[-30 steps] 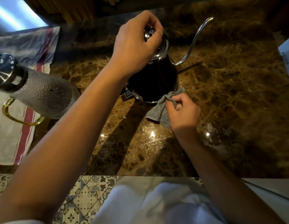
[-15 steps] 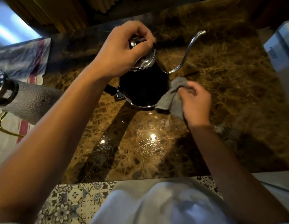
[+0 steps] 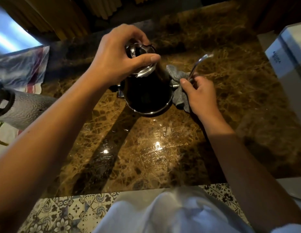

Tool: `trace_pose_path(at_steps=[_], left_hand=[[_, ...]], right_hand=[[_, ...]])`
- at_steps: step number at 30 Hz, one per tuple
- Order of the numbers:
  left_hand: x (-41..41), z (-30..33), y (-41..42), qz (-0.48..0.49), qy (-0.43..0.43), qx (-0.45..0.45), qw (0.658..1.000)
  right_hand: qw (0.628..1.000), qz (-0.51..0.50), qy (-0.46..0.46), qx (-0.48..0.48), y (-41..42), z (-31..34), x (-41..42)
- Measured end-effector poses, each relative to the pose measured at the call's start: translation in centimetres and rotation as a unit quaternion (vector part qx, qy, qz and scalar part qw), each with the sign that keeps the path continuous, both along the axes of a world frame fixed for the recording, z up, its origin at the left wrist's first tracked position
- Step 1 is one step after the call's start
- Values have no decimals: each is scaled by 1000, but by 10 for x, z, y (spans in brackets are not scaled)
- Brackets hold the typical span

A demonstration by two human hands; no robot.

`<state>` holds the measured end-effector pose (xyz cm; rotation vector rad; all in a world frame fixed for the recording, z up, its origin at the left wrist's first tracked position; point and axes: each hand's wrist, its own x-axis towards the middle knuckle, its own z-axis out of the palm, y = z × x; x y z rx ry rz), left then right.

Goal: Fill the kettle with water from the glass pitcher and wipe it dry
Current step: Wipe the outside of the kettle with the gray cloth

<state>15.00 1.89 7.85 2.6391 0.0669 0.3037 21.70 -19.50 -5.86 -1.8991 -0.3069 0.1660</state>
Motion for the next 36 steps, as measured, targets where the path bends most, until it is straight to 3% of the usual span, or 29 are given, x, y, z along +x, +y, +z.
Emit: trace_pose_path(at_steps=[6, 8, 10, 12, 19, 23, 27, 30, 32, 36], left_hand=[[-7, 2, -5, 49, 12, 16, 999], [-7, -1, -8, 53, 15, 15, 998], [-7, -4, -9, 60, 18, 1, 998], [-5, -9, -11, 81, 11, 18, 997], [0, -16, -17, 124, -9, 89, 988], [0, -17, -17, 122, -2, 89, 989], [-2, -16, -14, 104, 9, 74, 992], [-2, -17, -14, 78, 15, 15, 997], [-3, -18, -14, 63, 16, -11, 998], [-2, -17, -11, 53, 15, -14, 998]], right_hand=[[999, -50, 17, -1, -9, -12, -45], [987, -97, 98, 79, -4, -15, -54], [946, -120, 244, 179, 6, -15, -67], [919, -115, 315, 208, 19, -17, -81], [987, -34, 134, 88, 42, -18, -131], [981, 46, 169, 80, 44, -23, -137], [966, -55, 235, 92, -2, -22, -92], [987, -101, 119, 38, -37, -6, -49], [998, -42, 46, -2, -41, 7, -35], [997, 62, -17, -33, -30, 16, -36]])
